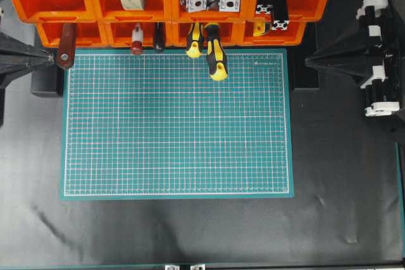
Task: Pick foam from container rack with left arm.
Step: 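Move the left gripper up toward the foam tape roll in the rack, then grasp the 3M foam tape roll in the orange bin with the left gripper, then lift the tape roll out and carry it down onto the green mat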
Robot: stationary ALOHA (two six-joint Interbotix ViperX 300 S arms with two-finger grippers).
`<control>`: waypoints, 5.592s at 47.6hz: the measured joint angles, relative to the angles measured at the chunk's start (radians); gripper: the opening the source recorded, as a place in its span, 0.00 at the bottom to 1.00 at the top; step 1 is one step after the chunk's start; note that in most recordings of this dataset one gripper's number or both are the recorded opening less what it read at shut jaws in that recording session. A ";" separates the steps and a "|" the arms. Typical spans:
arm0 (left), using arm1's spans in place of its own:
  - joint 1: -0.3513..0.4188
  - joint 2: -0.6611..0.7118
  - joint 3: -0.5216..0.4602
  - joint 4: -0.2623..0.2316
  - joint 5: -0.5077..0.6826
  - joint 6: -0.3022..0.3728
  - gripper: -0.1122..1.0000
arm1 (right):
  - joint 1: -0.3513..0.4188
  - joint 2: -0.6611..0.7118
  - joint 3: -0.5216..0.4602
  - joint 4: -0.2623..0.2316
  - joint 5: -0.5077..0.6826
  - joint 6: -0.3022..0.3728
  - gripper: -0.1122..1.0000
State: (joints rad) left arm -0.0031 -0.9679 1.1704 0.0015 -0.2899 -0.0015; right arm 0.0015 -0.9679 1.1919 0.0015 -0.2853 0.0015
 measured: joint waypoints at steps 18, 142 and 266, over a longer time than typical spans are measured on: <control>0.003 -0.025 -0.192 0.046 0.256 -0.451 0.10 | -0.003 -0.040 -0.011 0.009 0.000 0.009 0.09; 0.270 0.627 -0.922 0.051 0.956 -1.144 0.88 | 0.066 -0.089 -0.032 0.012 0.046 0.009 0.09; -0.238 1.045 -1.052 0.078 1.427 -0.161 0.36 | 0.084 -0.100 -0.034 0.018 0.058 0.077 0.09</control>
State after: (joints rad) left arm -0.2408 0.0767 0.1181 0.0798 1.1367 -0.1626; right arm 0.0859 -1.0677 1.1582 0.0199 -0.2270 0.0782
